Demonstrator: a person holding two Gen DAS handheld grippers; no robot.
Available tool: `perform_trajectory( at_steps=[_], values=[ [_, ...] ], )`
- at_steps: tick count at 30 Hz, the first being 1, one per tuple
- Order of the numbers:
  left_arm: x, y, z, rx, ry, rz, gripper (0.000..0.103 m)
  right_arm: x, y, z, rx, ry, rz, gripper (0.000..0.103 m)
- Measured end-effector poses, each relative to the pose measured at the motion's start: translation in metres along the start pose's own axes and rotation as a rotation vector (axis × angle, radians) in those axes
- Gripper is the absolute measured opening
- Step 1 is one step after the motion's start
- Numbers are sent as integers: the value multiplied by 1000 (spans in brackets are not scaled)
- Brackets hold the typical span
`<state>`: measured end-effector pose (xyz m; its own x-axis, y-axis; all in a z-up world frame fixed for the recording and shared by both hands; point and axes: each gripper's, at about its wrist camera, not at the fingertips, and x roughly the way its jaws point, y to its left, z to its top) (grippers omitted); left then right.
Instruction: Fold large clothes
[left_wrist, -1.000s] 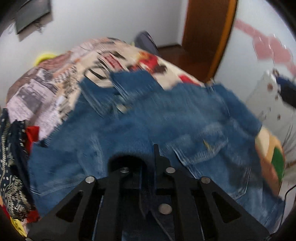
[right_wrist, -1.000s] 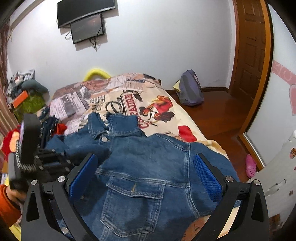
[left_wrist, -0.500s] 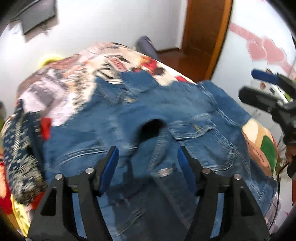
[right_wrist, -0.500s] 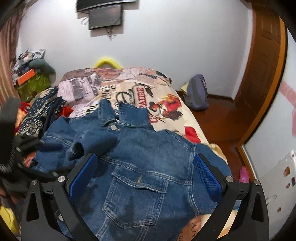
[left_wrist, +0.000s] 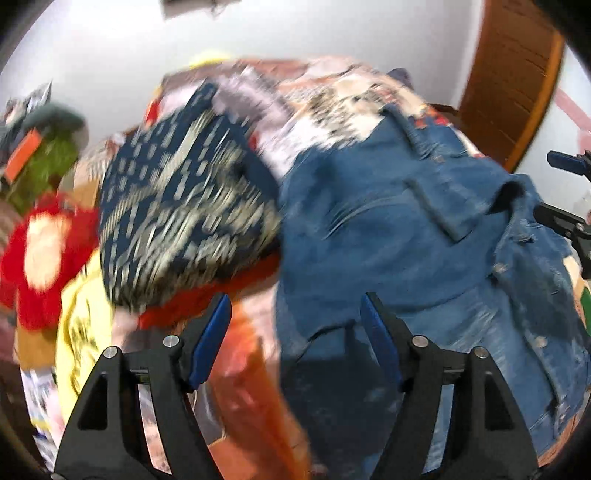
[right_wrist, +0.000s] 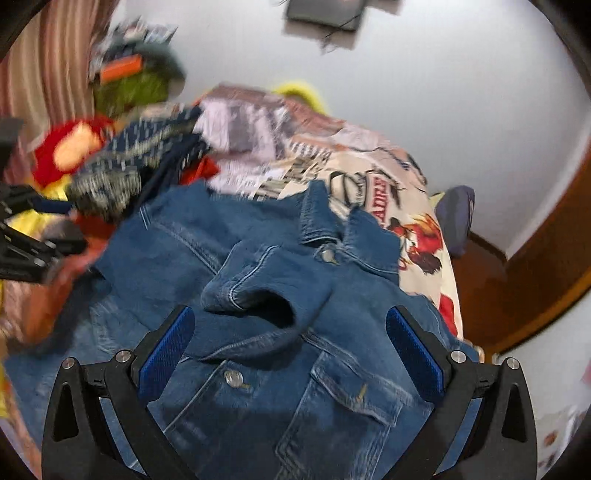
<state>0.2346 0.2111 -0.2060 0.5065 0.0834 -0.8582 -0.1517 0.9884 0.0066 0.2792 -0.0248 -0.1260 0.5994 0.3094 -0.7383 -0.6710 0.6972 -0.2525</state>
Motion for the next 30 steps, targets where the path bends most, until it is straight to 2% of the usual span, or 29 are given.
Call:
perform_trajectory(
  at_steps=[7,10,12,13,15,17,19,20,21,23,27,30],
  values=[
    [36,16,-37,-41,100,-20,71,64,38,8,-243,186,-19,101],
    [47,13,-42,-30,113,-15,71,74,42,0,-313,214,-47,101],
    [54,9,-41,-23,118,-14,71,78,42,-5,-339,221,-66,95],
    [57,7,-40,-20,118,-11,71,80,41,-6,-344,223,-72,86],
    [60,3,-37,-19,108,-4,71,82,39,-6,-330,216,-64,72],
    [62,1,-31,-26,98,0,71,82,36,-2,-300,204,-62,52],
    [64,1,-25,-40,93,1,72,82,31,5,-264,189,-57,40],
    [67,0,-21,-47,96,3,72,84,29,9,-244,184,-48,29],
    [69,0,-19,-56,98,8,73,87,28,12,-230,180,-43,24],
    [74,3,-13,-106,106,7,74,86,20,23,-175,160,-36,7],
    [81,7,-4,-179,120,10,74,60,-16,49,24,47,2,6],
    [85,4,9,-172,124,35,74,28,-41,65,116,-38,31,6]
  ],
)
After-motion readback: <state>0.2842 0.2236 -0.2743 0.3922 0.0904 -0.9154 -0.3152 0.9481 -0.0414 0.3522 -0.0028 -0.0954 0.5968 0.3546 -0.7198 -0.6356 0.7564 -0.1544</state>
